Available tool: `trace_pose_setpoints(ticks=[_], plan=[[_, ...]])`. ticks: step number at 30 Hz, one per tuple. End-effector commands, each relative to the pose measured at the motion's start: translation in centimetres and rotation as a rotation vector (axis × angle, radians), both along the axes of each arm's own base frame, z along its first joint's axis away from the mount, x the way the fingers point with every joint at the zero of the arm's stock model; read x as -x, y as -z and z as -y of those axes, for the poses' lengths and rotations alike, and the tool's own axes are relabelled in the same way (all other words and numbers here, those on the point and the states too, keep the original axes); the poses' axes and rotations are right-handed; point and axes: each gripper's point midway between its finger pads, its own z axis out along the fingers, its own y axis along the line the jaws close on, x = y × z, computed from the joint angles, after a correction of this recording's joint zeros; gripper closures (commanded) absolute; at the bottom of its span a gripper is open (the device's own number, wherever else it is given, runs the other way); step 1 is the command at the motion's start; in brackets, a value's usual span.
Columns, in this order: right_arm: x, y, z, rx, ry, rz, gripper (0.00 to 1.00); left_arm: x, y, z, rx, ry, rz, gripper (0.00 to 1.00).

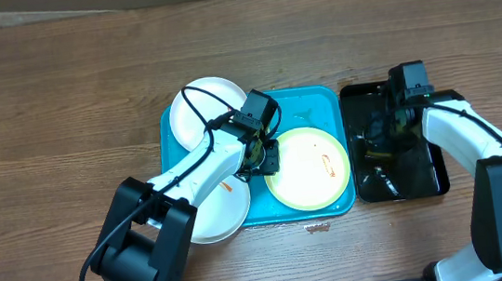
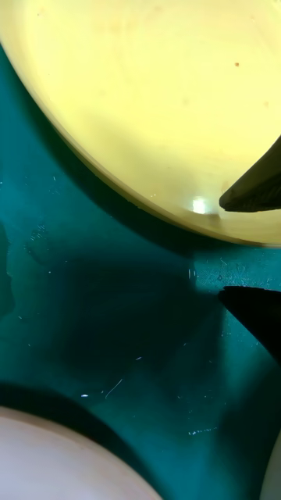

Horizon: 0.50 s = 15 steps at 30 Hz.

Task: Clean dirty plates on tray and stack at the side
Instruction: 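Lift the sponge with the right gripper and carry it over the yellow plate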

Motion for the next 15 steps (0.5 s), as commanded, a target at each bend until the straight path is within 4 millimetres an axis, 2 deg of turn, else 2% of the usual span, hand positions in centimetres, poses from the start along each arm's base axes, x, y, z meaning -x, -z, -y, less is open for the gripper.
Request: trace_pose_setpoints(ticks=[1,3,4,5,8,11,15], plan=[[-0.4,0.1,0.0,-0.007,0.006,0.016,0.65,0.2,0.5,0.0,-0.017,0.004,-0.004,0.66],[-0.4,0.1,0.0,-0.007,0.005,0.016,0.77,0.1,0.5,0.0,-0.016,0.004,-0.002,0.66],[-0.4,0.0,0.0,-0.006,0.002,0.018,0.92,0.1,0.5,0.0,-0.016,0.003,-0.002,0.66],[-0.5,0.0,0.0,-0.006,0.001,0.02,0.96,0.1,0.5,0.0,-0.016,0.0,-0.003,0.66],[-1.3,-0.8,-0.1,-0.003,-0.016,0.042,0.96,0.1,0.5,0.0,-0.016,-0.003,-0.005,0.65],[-2.0,-2.4,-0.1,0.0,-0.027,0.042,0.96,0.2,0.5,-0.1,-0.016,-0.019,-0.01,0.67],[-2.4,-4.6,-0.1,0.001,-0.027,0.021,0.96,0.1,0.5,-0.1,-0.015,-0.029,-0.009,0.82]])
